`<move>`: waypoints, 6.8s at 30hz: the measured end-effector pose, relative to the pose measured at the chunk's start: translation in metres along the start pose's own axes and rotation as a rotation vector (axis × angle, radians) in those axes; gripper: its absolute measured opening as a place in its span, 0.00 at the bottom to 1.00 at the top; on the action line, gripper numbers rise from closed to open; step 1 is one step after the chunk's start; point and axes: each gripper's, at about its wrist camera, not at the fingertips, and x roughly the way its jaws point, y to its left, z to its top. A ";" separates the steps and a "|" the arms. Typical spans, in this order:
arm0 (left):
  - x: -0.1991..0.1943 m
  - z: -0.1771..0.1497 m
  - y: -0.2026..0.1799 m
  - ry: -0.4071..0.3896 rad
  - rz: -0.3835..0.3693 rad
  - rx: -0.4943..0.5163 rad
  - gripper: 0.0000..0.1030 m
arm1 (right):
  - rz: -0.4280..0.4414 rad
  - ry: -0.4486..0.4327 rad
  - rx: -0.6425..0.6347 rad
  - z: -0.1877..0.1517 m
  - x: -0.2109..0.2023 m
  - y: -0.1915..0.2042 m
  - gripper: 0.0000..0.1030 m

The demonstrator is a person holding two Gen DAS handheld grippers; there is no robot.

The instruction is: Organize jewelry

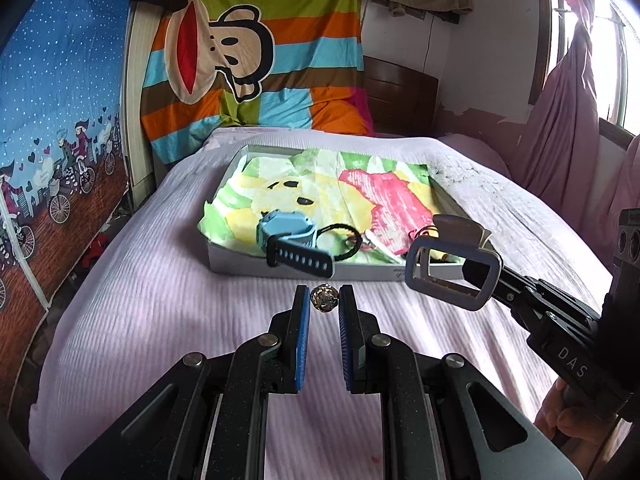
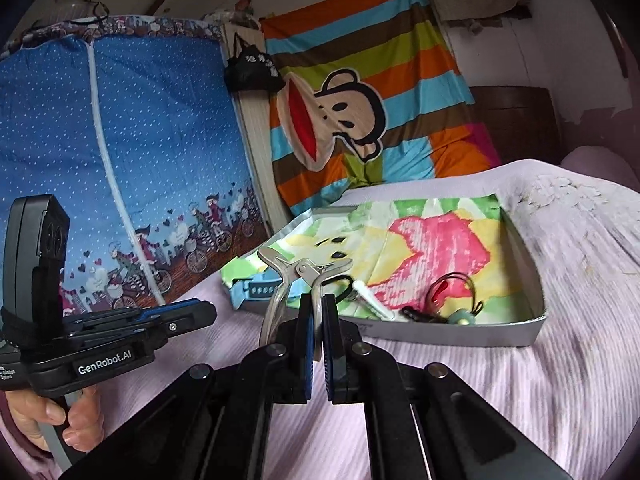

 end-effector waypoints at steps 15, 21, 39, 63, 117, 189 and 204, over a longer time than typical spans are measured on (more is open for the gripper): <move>0.088 0.077 -0.041 0.021 -0.005 0.004 0.11 | -0.120 -0.022 0.155 0.017 0.055 -0.073 0.04; 0.125 0.073 -0.040 0.095 0.029 0.025 0.11 | -0.112 0.024 0.188 0.004 0.067 -0.082 0.04; 0.160 0.056 -0.032 0.199 0.038 0.005 0.11 | -0.151 0.063 0.188 0.000 0.070 -0.075 0.08; 0.091 0.054 -0.036 0.063 0.022 -0.033 0.48 | -0.222 -0.002 0.118 0.008 0.014 -0.051 0.73; -0.148 -0.104 0.009 -0.247 0.214 0.005 0.98 | -0.320 -0.116 0.015 -0.089 -0.125 0.074 1.00; -0.153 -0.125 0.024 -0.273 0.188 -0.006 0.98 | -0.321 -0.088 -0.060 -0.096 -0.113 0.089 1.00; -0.153 -0.126 0.021 -0.275 0.189 -0.016 0.98 | -0.319 -0.084 -0.070 -0.096 -0.112 0.089 1.00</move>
